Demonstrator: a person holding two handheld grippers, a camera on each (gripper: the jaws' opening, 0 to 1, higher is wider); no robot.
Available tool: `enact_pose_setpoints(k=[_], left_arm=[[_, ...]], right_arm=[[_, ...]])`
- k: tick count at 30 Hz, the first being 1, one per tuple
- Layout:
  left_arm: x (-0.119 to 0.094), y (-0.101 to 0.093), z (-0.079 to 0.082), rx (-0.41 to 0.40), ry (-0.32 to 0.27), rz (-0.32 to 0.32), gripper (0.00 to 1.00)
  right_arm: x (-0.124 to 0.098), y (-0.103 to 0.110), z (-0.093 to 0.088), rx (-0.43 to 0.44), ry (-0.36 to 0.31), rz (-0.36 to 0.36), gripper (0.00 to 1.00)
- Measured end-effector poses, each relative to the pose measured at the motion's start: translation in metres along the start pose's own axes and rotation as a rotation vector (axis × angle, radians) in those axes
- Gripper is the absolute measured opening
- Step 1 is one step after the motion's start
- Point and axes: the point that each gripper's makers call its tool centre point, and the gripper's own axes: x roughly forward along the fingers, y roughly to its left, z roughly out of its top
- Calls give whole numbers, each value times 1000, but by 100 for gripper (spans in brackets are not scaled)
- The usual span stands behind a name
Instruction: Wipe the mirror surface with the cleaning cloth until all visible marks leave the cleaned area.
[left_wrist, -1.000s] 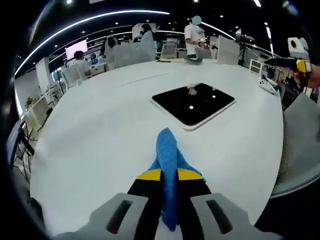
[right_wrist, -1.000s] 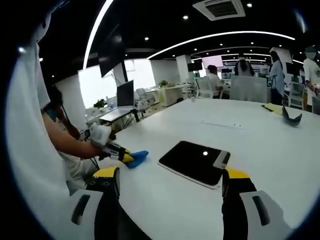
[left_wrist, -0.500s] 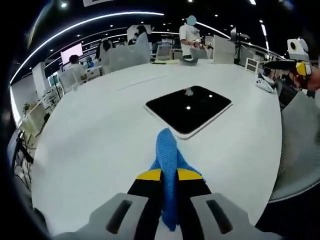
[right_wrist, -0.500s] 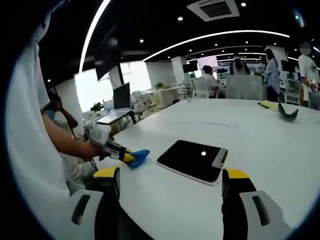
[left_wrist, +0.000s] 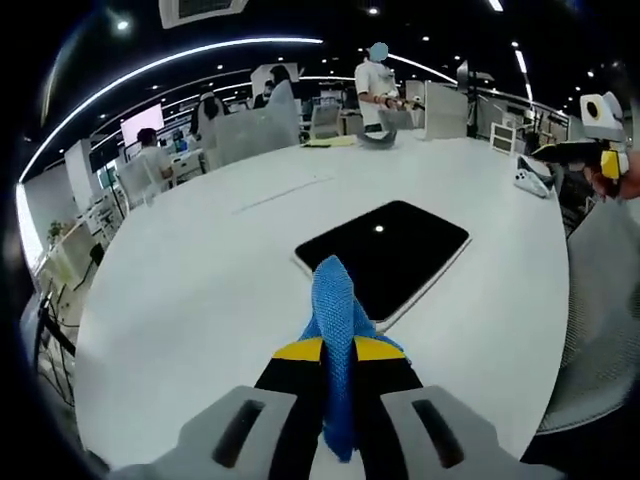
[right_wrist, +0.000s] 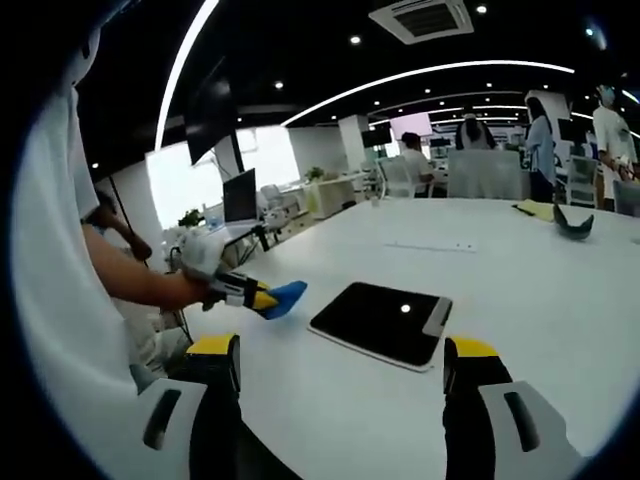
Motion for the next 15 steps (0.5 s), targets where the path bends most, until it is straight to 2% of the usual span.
enact_pose_setpoints(k=[9, 15], left_arm=[[13, 8, 11, 5, -11, 7, 7], [22, 15, 26, 15, -28, 11, 7]], right_arm=[[-2, -2, -1, 9, 1, -9, 82], [-5, -5, -1, 13, 1, -22, 82]])
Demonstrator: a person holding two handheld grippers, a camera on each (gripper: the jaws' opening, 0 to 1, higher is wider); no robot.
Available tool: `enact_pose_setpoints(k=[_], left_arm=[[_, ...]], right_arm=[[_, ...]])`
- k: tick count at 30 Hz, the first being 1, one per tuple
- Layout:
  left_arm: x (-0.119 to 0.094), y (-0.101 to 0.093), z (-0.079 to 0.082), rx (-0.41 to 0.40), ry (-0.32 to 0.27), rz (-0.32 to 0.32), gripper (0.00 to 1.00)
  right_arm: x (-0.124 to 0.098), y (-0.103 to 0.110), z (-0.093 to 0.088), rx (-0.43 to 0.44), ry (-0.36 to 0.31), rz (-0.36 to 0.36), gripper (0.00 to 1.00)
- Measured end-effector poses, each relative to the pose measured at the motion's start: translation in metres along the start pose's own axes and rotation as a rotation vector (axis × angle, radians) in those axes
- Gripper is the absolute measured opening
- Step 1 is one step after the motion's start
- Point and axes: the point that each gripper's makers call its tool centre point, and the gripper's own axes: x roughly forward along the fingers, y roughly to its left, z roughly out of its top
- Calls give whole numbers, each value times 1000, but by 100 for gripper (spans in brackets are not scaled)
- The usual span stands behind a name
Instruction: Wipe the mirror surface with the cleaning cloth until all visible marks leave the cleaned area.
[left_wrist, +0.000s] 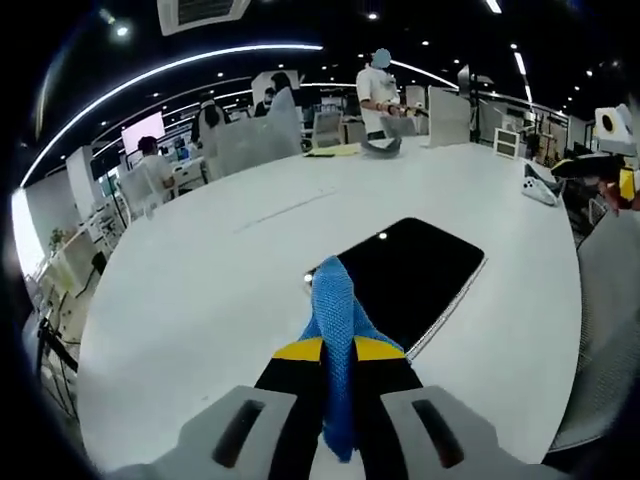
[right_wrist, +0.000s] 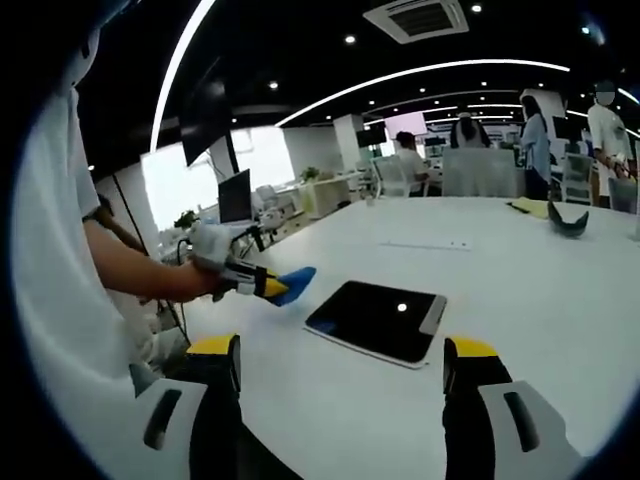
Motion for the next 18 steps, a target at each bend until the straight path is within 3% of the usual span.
enact_pose_setpoints(k=[18], left_arm=[[31, 18, 21, 0, -18, 16, 7]], right_arm=[[4, -1, -6, 11, 29, -6, 82]])
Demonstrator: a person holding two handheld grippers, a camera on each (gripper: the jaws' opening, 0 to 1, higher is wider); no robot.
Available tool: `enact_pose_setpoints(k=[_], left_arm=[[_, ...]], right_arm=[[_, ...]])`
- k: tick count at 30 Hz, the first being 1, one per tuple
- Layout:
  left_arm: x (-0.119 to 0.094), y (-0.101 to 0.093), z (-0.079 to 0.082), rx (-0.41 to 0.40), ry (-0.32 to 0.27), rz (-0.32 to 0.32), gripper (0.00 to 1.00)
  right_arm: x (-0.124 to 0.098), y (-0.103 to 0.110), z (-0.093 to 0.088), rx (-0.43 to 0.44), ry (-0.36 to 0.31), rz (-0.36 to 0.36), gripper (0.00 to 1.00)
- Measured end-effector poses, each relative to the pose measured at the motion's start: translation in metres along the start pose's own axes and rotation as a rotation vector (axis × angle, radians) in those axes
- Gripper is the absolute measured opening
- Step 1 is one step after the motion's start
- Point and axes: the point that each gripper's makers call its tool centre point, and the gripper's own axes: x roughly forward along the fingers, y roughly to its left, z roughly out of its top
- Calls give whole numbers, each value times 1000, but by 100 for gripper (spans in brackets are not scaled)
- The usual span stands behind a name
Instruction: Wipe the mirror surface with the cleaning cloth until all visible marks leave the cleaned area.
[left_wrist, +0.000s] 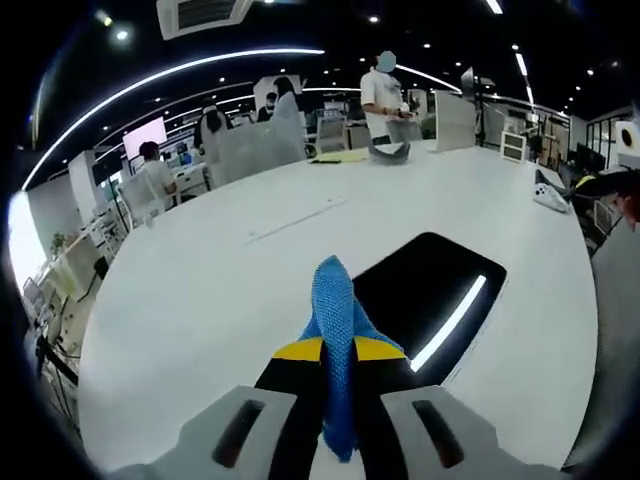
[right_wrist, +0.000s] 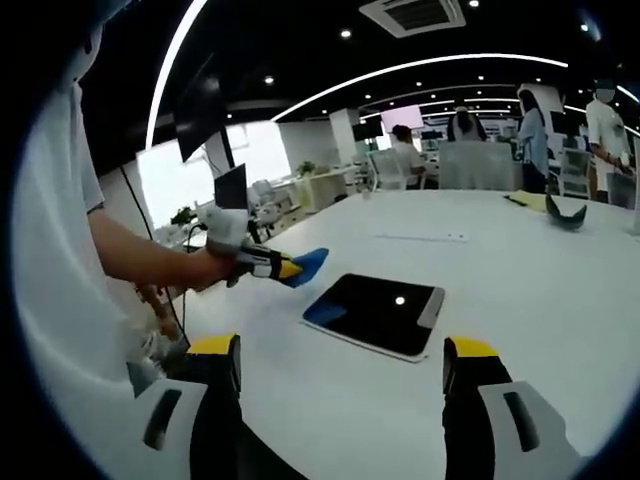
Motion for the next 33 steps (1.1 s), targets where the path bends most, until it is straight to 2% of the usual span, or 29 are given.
enact_pose_setpoints(k=[18, 33], left_arm=[[42, 14, 12, -10, 0, 4, 7], [72, 17, 8, 0, 34, -3, 7]], right_arm=[[-4, -16, 0, 17, 14, -38, 82], [-1, -26, -4, 39, 23, -50, 81]])
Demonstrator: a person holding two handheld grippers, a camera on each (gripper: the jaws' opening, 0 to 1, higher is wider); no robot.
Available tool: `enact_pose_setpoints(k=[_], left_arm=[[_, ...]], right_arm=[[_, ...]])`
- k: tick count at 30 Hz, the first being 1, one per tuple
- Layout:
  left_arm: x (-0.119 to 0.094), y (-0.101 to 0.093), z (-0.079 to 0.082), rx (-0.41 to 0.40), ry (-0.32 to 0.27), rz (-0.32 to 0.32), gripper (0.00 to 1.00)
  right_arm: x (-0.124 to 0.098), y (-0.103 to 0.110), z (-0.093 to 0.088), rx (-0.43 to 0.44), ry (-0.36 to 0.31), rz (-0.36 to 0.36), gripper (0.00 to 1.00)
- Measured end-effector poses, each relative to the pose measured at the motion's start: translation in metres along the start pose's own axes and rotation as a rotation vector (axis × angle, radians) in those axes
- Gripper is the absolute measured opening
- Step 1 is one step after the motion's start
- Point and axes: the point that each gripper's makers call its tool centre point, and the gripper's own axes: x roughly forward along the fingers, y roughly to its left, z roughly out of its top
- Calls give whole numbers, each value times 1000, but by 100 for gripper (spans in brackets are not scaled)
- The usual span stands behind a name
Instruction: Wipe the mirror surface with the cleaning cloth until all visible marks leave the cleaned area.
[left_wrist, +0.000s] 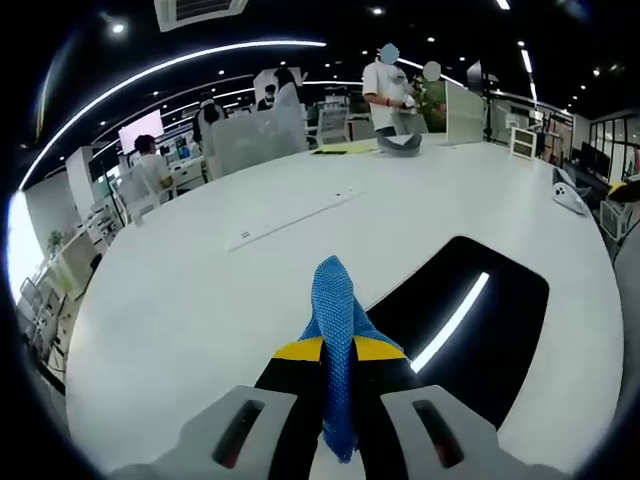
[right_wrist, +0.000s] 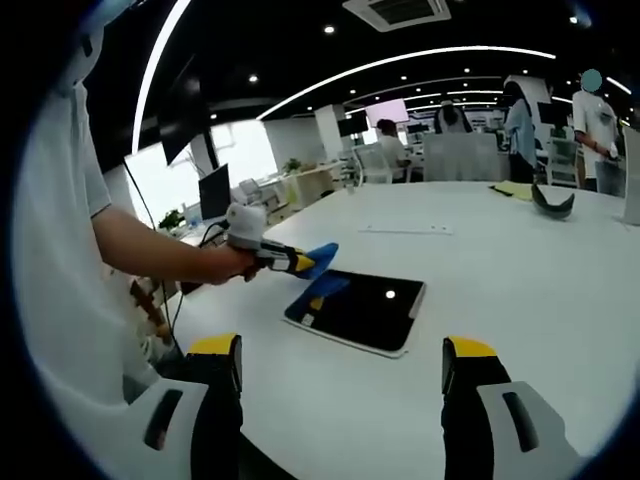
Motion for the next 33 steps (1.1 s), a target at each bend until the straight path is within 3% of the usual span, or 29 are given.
enact_pose_setpoints(k=[9, 11, 17, 19, 33], left_arm=[[12, 1, -4, -3, 18, 2, 7], [14, 1, -4, -9, 20, 2, 7], [22, 3, -15, -37, 42, 6, 7], [23, 4, -14, -71, 34, 5, 7], [22, 2, -14, -56, 29, 15, 6]], right_arm=[[-1, -6, -2, 7, 13, -9, 81], [-2, -6, -2, 1, 8, -5, 77], [-1, -7, -5, 14, 22, -6, 78], [-1, -7, -4, 13, 21, -7, 78], [2, -7, -3, 20, 16, -4, 79]])
